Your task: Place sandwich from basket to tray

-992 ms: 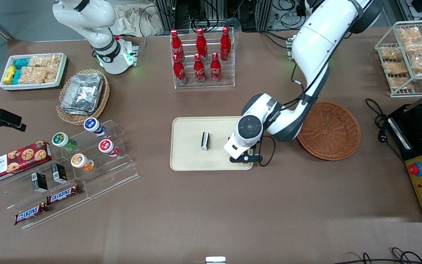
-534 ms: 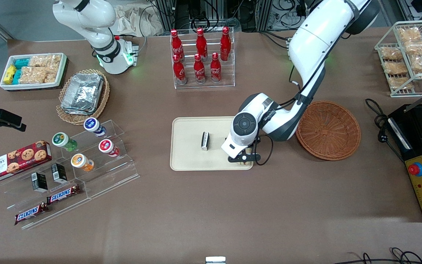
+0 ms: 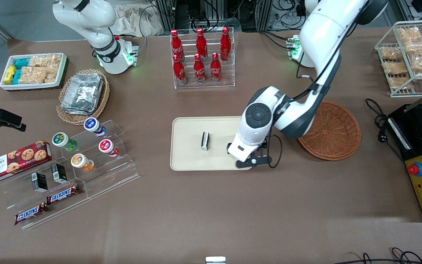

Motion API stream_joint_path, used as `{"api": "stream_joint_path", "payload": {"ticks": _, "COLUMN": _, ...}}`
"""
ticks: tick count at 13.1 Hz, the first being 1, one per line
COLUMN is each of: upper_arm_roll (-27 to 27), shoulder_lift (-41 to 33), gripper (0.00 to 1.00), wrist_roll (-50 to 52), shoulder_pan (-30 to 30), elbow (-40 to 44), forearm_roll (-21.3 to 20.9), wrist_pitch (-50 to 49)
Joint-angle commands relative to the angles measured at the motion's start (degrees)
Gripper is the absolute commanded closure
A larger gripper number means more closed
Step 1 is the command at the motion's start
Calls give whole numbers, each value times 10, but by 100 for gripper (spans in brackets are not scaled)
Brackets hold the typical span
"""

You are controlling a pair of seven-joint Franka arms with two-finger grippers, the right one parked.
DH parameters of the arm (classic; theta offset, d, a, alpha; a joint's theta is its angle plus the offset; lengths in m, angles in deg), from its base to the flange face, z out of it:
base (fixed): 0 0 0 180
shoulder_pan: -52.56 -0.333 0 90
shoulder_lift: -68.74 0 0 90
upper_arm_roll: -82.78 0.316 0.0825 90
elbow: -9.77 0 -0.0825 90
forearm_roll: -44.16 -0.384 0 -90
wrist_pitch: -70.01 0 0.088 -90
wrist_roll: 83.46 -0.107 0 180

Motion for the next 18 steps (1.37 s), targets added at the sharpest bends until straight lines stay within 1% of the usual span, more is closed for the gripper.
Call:
{"api": "stream_joint_path", "payload": {"ticks": 1, "upper_arm_roll": -6, "shoulder_lift": -62, "gripper": 0, "wrist_roll": 24, "shoulder_pan": -60, "elbow": -12, "forearm_roll": -8, "wrist_pitch": -31}}
{"api": "stream_joint_path", "payload": {"ticks": 3, "upper_arm_roll": -5, "shoulder_lift": -106, "gripper": 0, "wrist_roll": 19, "shoulder_pan": -83, "elbow": -11, "forearm_roll": -3, "wrist_pitch": -76}}
{"api": "stream_joint_path", "payload": {"ticks": 5, "upper_arm_roll": -6, "shoulder_lift": -141, "gripper": 0, "wrist_roll": 18, "shoulder_pan": -118, "elbow": -15, "forearm_roll": 8, "wrist_pitch": -80}}
{"api": "stream_joint_path", "payload": {"ticks": 7, "upper_arm_roll": 5, "shoulder_lift": -190, "gripper": 0, "wrist_roll": 16, "shoulder_pan": -122, "elbow": -55, "forearm_roll": 8, "wrist_pitch": -83}}
{"api": "stream_joint_path", "payload": {"ticks": 9, "upper_arm_roll": 44, "shoulder_lift": -243, "gripper": 0, "wrist_roll": -7, "shoulder_pan": -111, "elbow": -101, "forearm_roll": 11, "wrist_pitch": -76}}
{"api": "stream_joint_path", "payload": {"ticks": 12, "upper_arm_roll": 88, "shoulder_lift": -315, "gripper": 0, "wrist_roll": -97, "shoulder_pan": -90, "elbow": -194, "forearm_roll": 26, "wrist_pitch": -73}}
{"api": "stream_joint_path", "payload": {"ticks": 13, "upper_arm_roll": 93, "shoulder_lift": -348, "gripper": 0, "wrist_roll": -137, "shoulder_pan": -93, "elbow": -226, "forearm_roll": 26, "wrist_pitch": -74}}
{"api": "stream_joint_path", "payload": {"ticks": 14, "upper_arm_roll": 110, "shoulder_lift": -378, "gripper": 0, "wrist_roll": -176, "shoulder_pan": -94, "elbow": -256, "forearm_roll": 31, "wrist_pitch": -78}}
{"api": "stream_joint_path", "payload": {"ticks": 15, "upper_arm_roll": 122, "shoulder_lift": -400, "gripper": 0, "wrist_roll": -220, "shoulder_pan": -94, "elbow": -269, "forearm_roll": 45, "wrist_pitch": -91}}
{"api": "stream_joint_path", "payload": {"ticks": 16, "upper_arm_roll": 126, "shoulder_lift": -408, "gripper": 0, "wrist_roll": -269, "shoulder_pan": -96, "elbow": -257, "forearm_roll": 54, "wrist_pitch": -141}}
{"api": "stream_joint_path", "payload": {"ticks": 17, "upper_arm_roll": 149, "shoulder_lift": -408, "gripper": 0, "wrist_roll": -314, "shoulder_pan": -97, "elbow": -218, "forearm_roll": 55, "wrist_pitch": -203}}
{"api": "stream_joint_path", "payload": {"ticks": 18, "upper_arm_roll": 152, "shoulder_lift": -407, "gripper": 0, "wrist_roll": -355, "shoulder_pan": -115, "elbow": -183, "forearm_roll": 55, "wrist_pitch": -260}}
